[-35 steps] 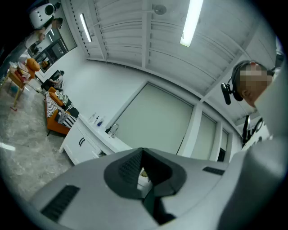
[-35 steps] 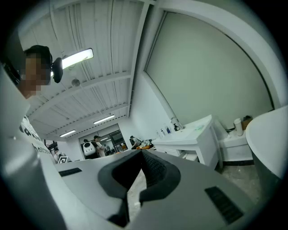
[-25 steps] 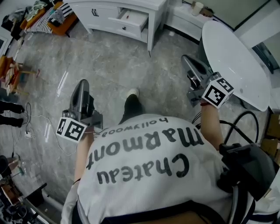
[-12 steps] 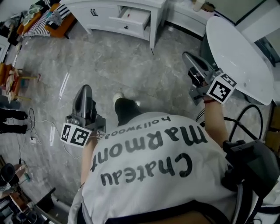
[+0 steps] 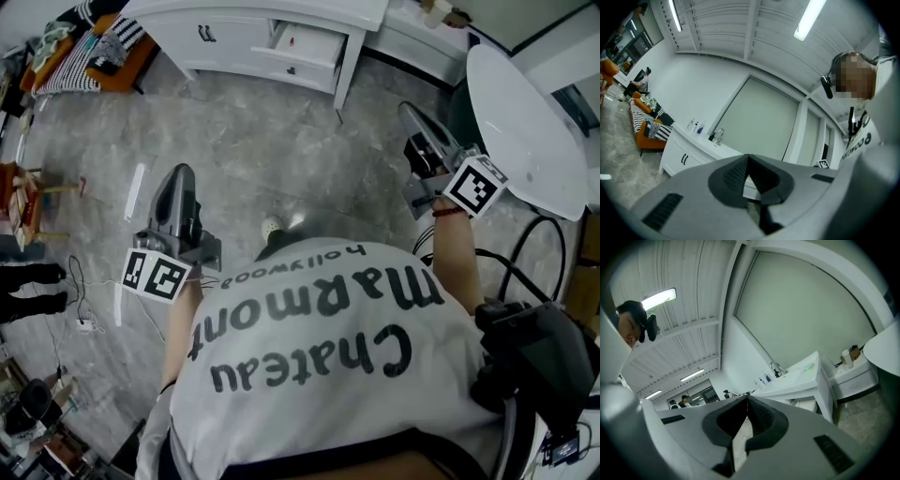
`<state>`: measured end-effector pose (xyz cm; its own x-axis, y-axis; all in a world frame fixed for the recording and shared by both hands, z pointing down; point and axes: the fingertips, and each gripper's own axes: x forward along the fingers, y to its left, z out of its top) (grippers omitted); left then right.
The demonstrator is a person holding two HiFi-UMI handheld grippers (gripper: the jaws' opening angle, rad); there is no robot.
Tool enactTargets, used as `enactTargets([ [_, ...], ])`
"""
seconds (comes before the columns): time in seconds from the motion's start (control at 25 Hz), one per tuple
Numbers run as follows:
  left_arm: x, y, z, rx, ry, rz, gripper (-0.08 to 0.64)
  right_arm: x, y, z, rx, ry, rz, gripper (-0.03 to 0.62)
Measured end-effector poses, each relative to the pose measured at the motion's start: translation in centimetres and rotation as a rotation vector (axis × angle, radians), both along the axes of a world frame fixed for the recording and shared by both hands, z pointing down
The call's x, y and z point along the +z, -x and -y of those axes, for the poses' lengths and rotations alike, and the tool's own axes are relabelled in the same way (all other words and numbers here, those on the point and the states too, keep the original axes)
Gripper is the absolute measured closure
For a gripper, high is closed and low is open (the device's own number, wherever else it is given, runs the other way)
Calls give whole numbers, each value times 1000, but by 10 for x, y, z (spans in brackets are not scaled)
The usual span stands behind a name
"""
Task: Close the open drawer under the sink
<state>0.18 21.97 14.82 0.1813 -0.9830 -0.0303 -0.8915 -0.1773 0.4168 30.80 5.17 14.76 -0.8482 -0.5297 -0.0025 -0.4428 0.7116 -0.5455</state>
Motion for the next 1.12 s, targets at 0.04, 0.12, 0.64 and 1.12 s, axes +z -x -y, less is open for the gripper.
enactTargets([
  [0.04, -2, 13, 6, 13, 3, 12, 552, -1, 13, 3, 7, -3, 8, 583],
  [0.12, -7, 36, 19, 39, 5, 40, 552, -4, 37, 7, 20, -16, 11, 583],
  [0.64, 12, 111, 71, 247, 28, 117, 552, 29, 139, 33, 70, 42, -26, 583],
  [1.12, 51, 98, 149, 287, 132, 49, 552, 89, 155, 65, 64, 220, -83, 583],
])
